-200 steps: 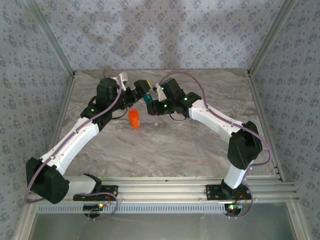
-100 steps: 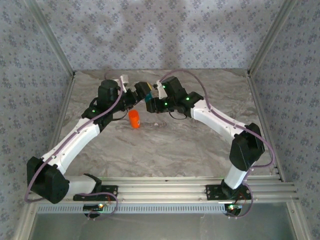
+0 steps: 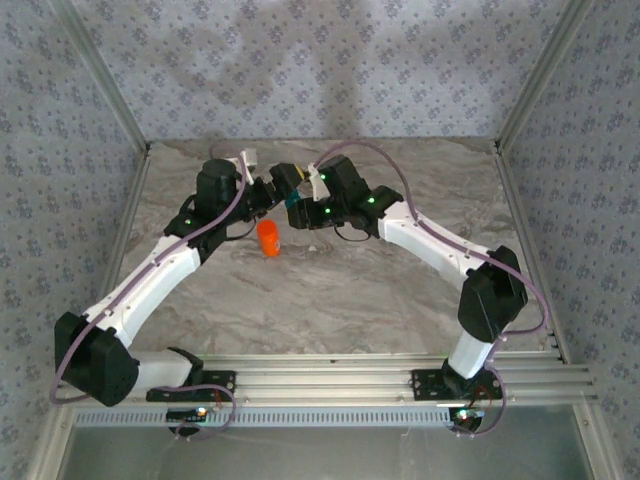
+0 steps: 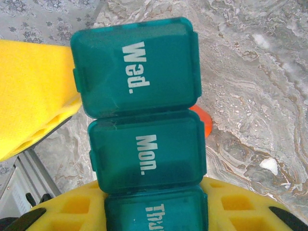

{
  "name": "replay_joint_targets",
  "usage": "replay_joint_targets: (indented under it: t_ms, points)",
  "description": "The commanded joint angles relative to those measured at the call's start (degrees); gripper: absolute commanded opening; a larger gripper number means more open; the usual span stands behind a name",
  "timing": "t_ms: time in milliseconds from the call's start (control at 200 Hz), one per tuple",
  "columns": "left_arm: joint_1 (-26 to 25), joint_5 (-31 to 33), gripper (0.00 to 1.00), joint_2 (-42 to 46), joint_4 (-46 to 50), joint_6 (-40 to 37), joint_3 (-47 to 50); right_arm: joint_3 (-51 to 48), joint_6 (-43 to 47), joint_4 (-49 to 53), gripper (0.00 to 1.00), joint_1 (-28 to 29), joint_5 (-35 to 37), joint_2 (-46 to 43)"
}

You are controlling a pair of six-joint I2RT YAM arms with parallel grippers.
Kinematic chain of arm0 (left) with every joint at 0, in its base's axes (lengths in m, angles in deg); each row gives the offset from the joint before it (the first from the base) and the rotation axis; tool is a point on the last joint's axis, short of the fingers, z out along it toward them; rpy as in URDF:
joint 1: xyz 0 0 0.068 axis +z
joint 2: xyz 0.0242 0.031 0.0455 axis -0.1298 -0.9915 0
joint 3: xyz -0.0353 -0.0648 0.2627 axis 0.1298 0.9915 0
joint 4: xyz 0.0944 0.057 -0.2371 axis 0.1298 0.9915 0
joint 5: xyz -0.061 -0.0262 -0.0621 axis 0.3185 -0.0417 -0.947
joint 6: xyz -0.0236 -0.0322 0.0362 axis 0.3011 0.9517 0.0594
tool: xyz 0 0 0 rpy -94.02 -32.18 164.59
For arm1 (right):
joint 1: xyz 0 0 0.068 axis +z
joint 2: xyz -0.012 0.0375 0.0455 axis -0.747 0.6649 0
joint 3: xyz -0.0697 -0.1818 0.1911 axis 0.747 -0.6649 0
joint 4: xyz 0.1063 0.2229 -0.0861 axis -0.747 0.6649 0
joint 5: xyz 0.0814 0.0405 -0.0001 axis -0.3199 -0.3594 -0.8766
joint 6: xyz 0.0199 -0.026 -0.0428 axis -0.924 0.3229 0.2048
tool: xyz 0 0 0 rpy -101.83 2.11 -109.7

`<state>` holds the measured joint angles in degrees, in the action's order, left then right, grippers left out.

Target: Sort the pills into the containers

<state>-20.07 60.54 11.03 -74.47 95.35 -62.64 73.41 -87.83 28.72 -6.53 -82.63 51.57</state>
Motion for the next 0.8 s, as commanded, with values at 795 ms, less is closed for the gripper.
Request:
replay_joint_targets:
  t_ms: [795]
  points:
    - [-2.66, -1.14, 0.99, -1.00, -4.06, 1.63, -1.56, 4.13, -0.59, 0.05, 0.24, 1.54, -0.99, 1.81]
